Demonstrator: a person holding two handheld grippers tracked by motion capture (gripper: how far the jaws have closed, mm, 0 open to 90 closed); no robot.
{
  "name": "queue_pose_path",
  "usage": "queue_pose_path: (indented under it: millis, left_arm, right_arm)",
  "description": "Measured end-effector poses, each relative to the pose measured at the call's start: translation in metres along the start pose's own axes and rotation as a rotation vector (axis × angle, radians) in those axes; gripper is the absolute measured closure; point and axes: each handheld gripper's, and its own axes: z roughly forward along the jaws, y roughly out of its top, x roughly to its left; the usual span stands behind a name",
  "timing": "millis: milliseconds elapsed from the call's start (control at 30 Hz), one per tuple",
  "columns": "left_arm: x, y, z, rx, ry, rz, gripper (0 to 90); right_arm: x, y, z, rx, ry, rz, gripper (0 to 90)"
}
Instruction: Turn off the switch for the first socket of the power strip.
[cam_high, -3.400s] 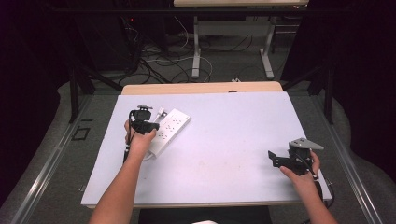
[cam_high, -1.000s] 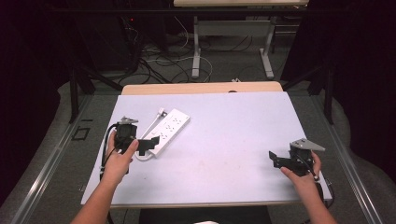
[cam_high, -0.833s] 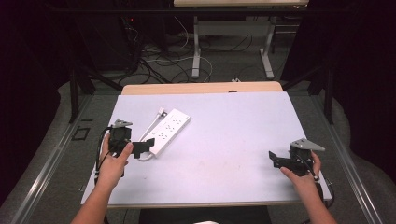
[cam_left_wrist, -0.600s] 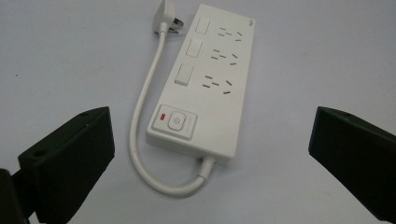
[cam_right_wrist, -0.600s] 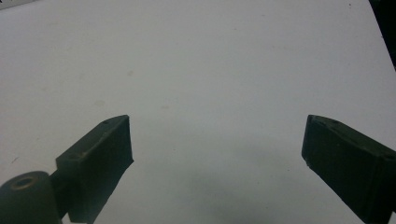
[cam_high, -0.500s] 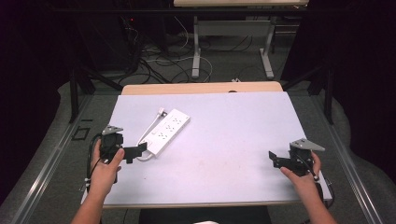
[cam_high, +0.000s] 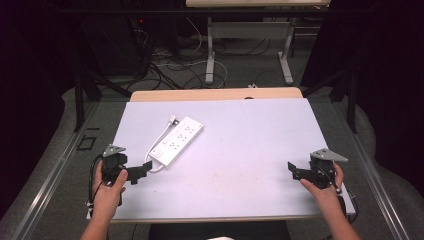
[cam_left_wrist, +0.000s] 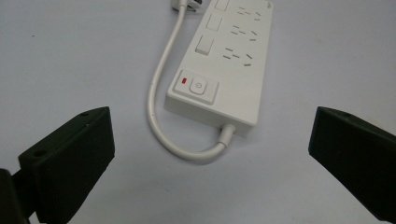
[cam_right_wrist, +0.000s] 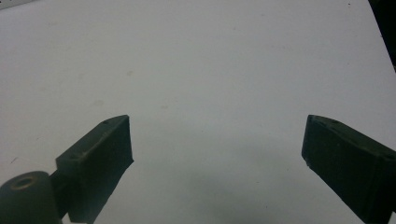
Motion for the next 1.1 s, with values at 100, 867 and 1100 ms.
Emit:
queue_pose_path:
  millis: [100,867,1100]
  left_arm:
    - [0.003,-0.005,0.001,-0.007,-0.001,-0.007,0.3]
    - [0.014,-0.025,0.009,-0.053,-0.003,-0.021,0.5]
    - [0.016,-0.026,0.01,-0.04,0.004,-0.022,0.5]
  right_arm:
    - [0.001,0.0,0.0,-0.001,0.003,0.008,7.8]
    - [0.0,0.0,0.001,-0.006,-0.003,-0.001,7.8]
    - [-0.002,-0.001,0.001,0.003,-0.002,-0.007,7.9]
